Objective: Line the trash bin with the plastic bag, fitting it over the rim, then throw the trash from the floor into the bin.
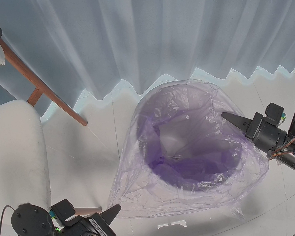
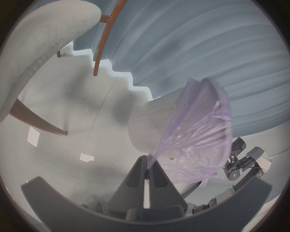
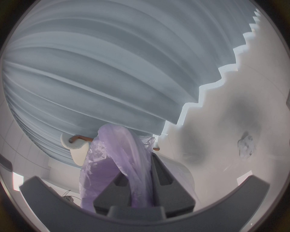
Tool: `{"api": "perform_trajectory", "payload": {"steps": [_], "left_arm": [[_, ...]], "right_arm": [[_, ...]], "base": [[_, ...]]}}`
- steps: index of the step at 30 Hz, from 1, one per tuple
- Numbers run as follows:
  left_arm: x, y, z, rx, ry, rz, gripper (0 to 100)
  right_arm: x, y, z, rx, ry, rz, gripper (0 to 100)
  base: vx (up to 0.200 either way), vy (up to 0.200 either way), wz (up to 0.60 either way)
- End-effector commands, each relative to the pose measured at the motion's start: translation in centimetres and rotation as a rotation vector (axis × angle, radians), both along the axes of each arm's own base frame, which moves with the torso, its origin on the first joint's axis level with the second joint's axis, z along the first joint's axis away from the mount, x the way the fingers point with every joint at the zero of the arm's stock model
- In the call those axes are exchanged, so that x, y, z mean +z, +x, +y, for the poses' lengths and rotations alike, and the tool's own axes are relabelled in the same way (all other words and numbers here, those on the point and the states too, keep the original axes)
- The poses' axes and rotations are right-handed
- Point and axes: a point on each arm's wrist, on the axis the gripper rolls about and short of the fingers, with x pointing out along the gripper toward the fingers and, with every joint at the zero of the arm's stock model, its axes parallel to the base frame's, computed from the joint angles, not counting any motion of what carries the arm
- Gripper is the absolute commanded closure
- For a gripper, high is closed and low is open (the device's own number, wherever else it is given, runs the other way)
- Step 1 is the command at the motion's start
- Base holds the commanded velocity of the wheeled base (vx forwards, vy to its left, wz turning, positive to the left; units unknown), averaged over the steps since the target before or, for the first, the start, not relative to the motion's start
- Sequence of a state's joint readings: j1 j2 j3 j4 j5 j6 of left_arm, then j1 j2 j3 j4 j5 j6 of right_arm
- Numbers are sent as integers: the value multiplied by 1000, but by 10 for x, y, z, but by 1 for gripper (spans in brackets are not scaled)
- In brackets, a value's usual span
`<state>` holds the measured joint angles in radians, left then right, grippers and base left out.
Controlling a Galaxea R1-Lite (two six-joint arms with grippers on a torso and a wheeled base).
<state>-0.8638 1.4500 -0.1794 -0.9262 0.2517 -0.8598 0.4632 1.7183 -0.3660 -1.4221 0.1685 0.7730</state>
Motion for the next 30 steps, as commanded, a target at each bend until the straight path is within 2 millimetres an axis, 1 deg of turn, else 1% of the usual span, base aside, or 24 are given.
{"api": "perform_trajectory", "payload": {"steps": [1,6,14,15,18,21,22,23,24,26,28,29,30], "left_arm": [[0,1,-2,1,3,1,100],[3,2,-2,2,-24,-26,100],[6,-1,-2,-17,-30,-65,100],[7,-1,-2,-20,-32,-66,0],[10,-1,-3,-17,-51,-79,0],[11,-9,4,-18,-75,-107,0],[11,-9,4,-18,-75,-107,0],[13,-15,14,3,-92,-130,0],[17,-18,18,10,-110,-150,0],[30,-25,28,18,-172,-215,0],[47,-38,43,17,-266,-306,0],[58,-47,54,17,-320,-373,0],[63,-55,63,-8,-335,-425,0]], "right_arm": [[15,-6,-2,25,47,-20,100],[17,-9,-3,69,70,26,100],[13,-6,-1,71,68,67,100],[13,-6,-1,71,68,67,100],[15,-6,-1,69,70,62,100],[14,-5,-2,66,64,61,100],[14,-5,-2,66,64,61,100],[11,-2,-4,51,47,60,100],[8,2,-6,36,35,62,100],[5,8,-7,21,19,65,100],[3,9,-7,14,12,71,100],[2,10,-8,10,6,71,100],[3,10,-8,8,2,65,100]], "base": [[0,0,0],[0,0,0],[0,0,0],[0,0,0],[0,0,0],[0,0,0],[0,0,0],[0,0,0],[0,0,0],[0,0,0],[0,0,0],[0,0,0],[0,0,0]]}}
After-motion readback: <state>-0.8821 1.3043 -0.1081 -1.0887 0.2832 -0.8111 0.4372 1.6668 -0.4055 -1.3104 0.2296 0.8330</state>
